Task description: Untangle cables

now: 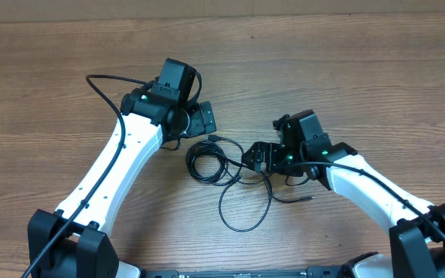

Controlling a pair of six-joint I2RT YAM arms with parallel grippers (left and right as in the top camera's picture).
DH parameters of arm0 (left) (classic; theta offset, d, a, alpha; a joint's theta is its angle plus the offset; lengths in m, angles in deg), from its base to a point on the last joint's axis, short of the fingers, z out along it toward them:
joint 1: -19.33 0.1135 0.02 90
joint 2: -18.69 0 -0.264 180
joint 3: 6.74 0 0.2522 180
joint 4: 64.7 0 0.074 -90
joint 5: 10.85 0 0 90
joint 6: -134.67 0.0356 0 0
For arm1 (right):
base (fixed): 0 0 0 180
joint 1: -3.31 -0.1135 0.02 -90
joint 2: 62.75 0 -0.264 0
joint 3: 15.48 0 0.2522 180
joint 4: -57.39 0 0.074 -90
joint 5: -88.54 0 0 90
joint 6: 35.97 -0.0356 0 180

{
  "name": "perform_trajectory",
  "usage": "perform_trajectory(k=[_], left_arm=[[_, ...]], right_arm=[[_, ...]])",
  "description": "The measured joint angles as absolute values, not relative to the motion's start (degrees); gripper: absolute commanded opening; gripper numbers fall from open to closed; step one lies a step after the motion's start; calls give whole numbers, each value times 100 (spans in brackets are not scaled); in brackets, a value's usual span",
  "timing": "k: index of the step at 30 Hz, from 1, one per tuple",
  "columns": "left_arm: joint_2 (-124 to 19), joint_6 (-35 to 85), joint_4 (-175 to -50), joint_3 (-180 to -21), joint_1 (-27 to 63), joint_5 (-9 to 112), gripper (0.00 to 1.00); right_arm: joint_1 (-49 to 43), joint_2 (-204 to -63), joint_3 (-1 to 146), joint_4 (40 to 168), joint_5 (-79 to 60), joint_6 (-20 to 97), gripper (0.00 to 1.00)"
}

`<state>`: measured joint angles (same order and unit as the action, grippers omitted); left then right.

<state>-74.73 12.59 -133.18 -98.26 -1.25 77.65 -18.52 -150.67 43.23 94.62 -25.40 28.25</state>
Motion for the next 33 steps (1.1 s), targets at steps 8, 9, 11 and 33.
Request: perform_trajectory(k=[8, 9, 11, 33], left_arm=[[-7473, 2092, -13381, -9826, -125, 7767, 100], [-7473, 2112, -13383, -9826, -125, 7756, 100], [-7473, 2114, -13381, -9824, -125, 7724, 100], [-8588, 2169, -13160, -9398, -125, 7643, 91]], right_arm=[[-1500, -14204, 4485, 10048, -2468, 2840, 100], [-1500, -14031, 4526, 10118, -2470, 2840, 100], [-1506, -13845, 4557, 10194, -2472, 2842, 100], [-1506, -13895, 4561, 10592, -2459, 2855, 100]])
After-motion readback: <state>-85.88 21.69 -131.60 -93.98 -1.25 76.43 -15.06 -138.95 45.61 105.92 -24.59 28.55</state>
